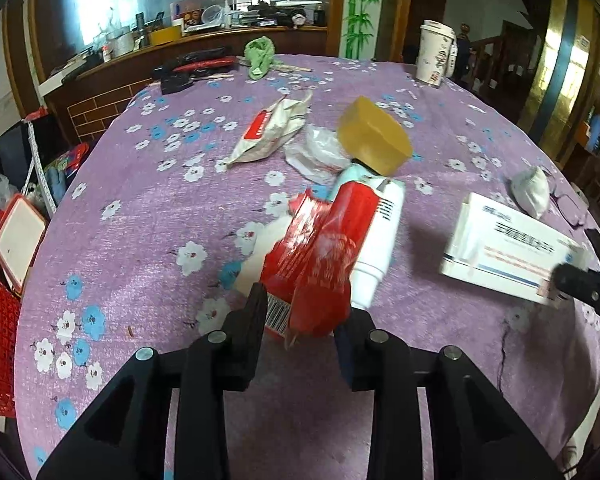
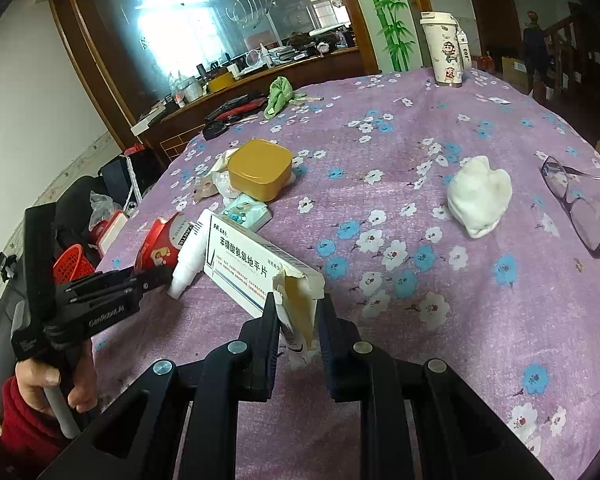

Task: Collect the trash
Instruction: 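Lift the red wrapper with the left tool while the right tool holds the white box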

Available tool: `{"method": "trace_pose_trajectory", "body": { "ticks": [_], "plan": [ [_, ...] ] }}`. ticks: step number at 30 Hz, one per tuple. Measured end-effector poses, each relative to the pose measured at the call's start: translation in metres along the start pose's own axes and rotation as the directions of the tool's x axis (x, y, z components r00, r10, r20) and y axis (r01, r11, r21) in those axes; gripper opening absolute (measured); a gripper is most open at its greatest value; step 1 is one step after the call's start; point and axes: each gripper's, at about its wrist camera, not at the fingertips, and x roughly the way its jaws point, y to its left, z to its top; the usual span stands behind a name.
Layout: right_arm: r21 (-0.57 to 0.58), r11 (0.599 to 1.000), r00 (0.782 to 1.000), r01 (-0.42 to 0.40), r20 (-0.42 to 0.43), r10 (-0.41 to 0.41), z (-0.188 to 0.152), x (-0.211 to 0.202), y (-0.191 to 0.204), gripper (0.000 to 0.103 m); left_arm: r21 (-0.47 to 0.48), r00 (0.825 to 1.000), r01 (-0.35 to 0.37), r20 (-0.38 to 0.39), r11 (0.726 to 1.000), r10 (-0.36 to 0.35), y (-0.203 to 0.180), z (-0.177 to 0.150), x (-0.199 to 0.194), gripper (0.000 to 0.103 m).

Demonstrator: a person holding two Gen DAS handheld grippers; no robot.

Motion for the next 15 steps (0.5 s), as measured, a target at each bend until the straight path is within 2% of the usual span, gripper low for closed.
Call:
{"method": "trace_pose_trajectory", "body": {
  "ticks": [3,5,9,15],
  "plan": [
    [0.005,1.0,1.0,-0.002,0.003,0.002,-0.001,0.0,-0.001,0.019,-0.017,1.0,0.015,-0.01,1.0,-0.015,0.003,0.001,0.005,0.027],
    [0.006,1.0,1.0,-0.003,0.003,0.003,-0.001,-0.001,0.0,0.019,-0.018,1.0,0.014,0.004,1.0,-0.014,0.003,0.001,0.004,0.016],
    [0.002,1.0,1.0,-0.006,0.004,0.006,-0.001,-0.002,0.002,0.019,-0.033,0.999,0.017,0.035,0.999,-0.016,0.004,0.0,-0.006,0.008],
    [-0.018,1.0,1.0,-0.015,0.008,0.015,0.0,-0.001,0.013,0.019,-0.041,0.993,-0.036,0.11,0.998,0.041,0.004,-0.005,-0.029,0.008]
  ]
}}
